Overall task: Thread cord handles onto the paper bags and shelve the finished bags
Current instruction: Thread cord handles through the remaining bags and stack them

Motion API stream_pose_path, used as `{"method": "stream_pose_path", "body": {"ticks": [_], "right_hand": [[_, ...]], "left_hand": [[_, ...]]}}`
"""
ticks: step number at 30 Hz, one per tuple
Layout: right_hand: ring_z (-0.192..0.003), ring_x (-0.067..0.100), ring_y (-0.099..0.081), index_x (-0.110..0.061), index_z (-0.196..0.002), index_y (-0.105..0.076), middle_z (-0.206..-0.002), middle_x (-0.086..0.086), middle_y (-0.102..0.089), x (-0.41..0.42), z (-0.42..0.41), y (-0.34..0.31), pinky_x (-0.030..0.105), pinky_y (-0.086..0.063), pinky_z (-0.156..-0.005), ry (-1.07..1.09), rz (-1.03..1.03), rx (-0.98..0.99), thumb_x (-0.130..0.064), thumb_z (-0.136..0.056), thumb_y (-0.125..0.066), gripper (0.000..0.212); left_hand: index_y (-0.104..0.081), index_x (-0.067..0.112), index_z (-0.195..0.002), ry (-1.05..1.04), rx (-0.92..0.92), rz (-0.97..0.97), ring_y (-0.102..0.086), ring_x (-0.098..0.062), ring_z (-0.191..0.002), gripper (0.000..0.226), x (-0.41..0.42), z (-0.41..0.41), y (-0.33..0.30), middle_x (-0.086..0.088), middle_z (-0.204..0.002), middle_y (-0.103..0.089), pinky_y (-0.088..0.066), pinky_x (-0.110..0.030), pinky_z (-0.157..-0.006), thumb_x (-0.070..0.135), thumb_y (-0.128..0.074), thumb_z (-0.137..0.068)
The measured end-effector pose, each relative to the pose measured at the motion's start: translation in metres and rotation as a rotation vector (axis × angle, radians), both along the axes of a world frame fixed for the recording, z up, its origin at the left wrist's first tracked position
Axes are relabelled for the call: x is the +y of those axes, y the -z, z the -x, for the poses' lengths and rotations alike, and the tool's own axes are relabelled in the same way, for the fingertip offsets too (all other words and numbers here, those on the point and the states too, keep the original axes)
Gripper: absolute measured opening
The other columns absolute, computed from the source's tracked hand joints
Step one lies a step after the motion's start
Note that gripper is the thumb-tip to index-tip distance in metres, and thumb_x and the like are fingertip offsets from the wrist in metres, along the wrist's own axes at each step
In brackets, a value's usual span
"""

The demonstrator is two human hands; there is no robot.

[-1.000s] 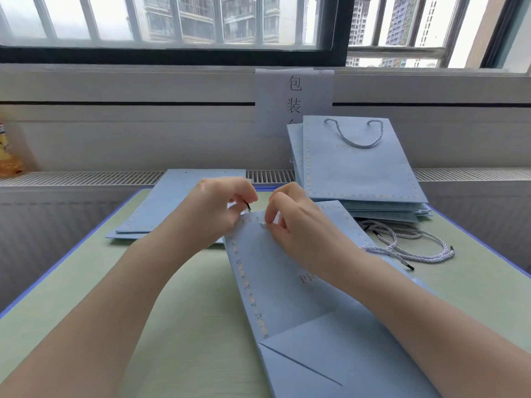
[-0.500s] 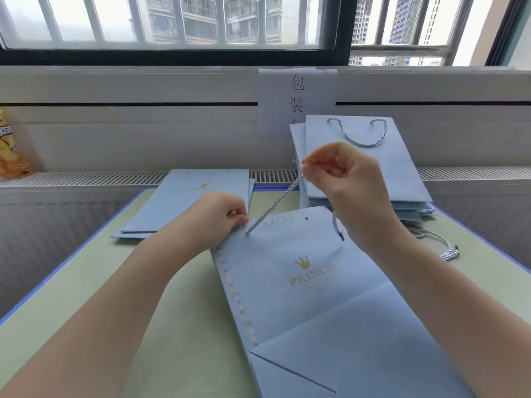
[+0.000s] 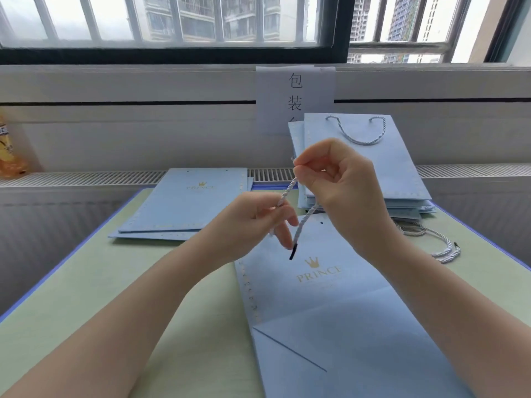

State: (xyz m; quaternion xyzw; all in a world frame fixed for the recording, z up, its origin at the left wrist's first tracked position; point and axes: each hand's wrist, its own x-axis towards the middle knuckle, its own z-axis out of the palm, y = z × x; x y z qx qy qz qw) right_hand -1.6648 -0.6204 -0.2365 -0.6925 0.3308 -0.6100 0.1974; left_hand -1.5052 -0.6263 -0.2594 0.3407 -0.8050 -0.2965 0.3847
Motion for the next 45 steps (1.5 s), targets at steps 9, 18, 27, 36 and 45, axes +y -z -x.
{"method": "stream_pose_path", "body": {"ticks": [9, 18, 27, 36, 45], "right_hand": [[-0.066, 0.009, -0.051, -0.004, -0.098, -0.068, -0.082, -0.011, -0.053, -0.024, 0.023, 0.015, 0.023, -0.048, -0.065, 0.306, 0.363, 0.489, -0.005, -0.092, -0.050, 0.019], [-0.051, 0.034, -0.048, -0.008, -0.083, -0.054, -0.057, 0.007, -0.057, -0.028, 0.029, 0.022, 0.038, -0.045, -0.053, 0.629, 0.209, 0.641, -0.042, -0.099, -0.032, 0.043], [-0.061, 0.010, -0.035, 0.000, -0.097, -0.050, -0.079, -0.004, -0.047, -0.021, 0.024, 0.014, 0.024, -0.028, -0.067, 0.518, 0.374, 0.226, -0.021, -0.097, -0.029, 0.030], [-0.081, 0.017, -0.039, -0.004, -0.093, -0.062, -0.086, 0.010, -0.052, -0.026, 0.030, 0.012, 0.030, -0.037, -0.077, 0.734, 0.470, 0.256, -0.023, -0.098, -0.047, 0.024], [-0.062, 0.030, -0.058, -0.012, -0.094, -0.055, -0.069, 0.000, -0.065, -0.018, 0.010, 0.031, 0.041, -0.049, -0.060, 0.399, 0.201, 0.527, -0.018, -0.090, -0.048, 0.010]], "left_hand": [[-0.055, 0.011, -0.074, -0.321, 0.552, 0.148, -0.040, -0.010, -0.040, 0.032, -0.013, -0.028, -0.019, 0.008, -0.045, -0.048, -0.043, -0.029, -0.057, 0.014, -0.039, -0.102], [-0.064, 0.008, -0.086, -0.190, 0.180, -0.313, -0.054, -0.019, -0.040, 0.042, -0.009, -0.023, -0.018, -0.007, -0.049, -0.060, -0.046, -0.025, -0.047, 0.037, -0.037, -0.099], [-0.058, 0.025, -0.107, -0.537, -0.547, -0.147, -0.056, -0.020, -0.097, 0.017, -0.026, -0.033, 0.011, 0.005, -0.098, -0.060, -0.046, -0.038, -0.093, 0.026, -0.060, -0.090], [-0.044, 0.015, -0.126, -0.686, -0.723, -0.162, -0.050, -0.027, -0.109, 0.049, -0.026, -0.033, 0.010, -0.008, -0.120, -0.054, -0.043, -0.036, -0.089, 0.049, -0.051, -0.092], [-0.059, 0.021, -0.108, -0.589, -0.693, -0.174, -0.056, -0.023, -0.096, 0.033, -0.015, -0.013, 0.007, -0.001, -0.112, -0.061, -0.044, -0.031, -0.082, 0.048, -0.044, -0.095]]}}
